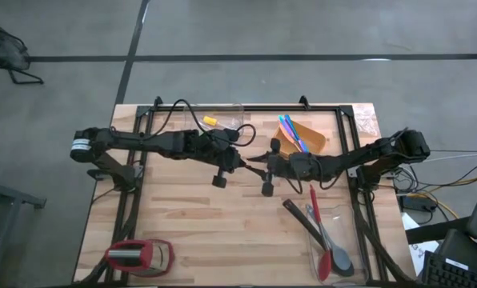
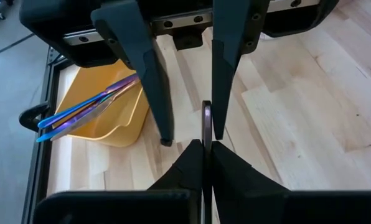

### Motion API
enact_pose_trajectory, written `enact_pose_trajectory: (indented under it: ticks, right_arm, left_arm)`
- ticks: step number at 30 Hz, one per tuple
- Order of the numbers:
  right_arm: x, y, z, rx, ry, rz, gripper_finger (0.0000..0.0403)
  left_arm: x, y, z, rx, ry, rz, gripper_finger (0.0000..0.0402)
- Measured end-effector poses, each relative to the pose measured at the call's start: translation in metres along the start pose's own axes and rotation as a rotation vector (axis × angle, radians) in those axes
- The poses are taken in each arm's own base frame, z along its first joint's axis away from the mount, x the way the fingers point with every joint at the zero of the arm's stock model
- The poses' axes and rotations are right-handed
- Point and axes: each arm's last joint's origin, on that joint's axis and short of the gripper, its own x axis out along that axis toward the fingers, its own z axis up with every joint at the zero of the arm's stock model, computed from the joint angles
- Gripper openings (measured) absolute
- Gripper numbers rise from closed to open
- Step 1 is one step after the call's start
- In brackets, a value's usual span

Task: Pick & Place Kitchen Items
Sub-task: Put the blue kitchen knife into the yellow bin

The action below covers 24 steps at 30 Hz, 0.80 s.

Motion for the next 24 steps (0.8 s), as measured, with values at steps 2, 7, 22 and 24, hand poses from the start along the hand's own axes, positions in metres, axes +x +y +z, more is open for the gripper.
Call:
enact_pose_trajectory:
  ticks: [2, 7, 22, 24]
  right_arm:
    - [0.0000, 0.0000, -0.0002, -0.001, 0.001, 0.000, 0.0109]
    - [0.0000, 0.0000, -0.0001, -0.005, 0.001, 0.001, 0.0067]
    - [-0.0003, 0.0001, 0.0001, 0.003, 0.000, 0.001, 0.0013]
    - [-0.0003, 0.0000, 0.0001, 0.007, 0.000, 0.000, 0.0013]
  left_arm:
    - [0.0000, 0.0001, 0.0001, -0.002, -0.001, 0.002, 0.0021]
    - [0.0000, 0.0005, 0.0002, -0.004, -0.002, 0.005, 0.0031]
    - [0.0000, 0.0003, 0.0000, -0.017, -0.001, 0.002, 0.0061]
    - [0.0001, 0.0002, 0.0001, -0.017, -0.002, 0.001, 0.0064]
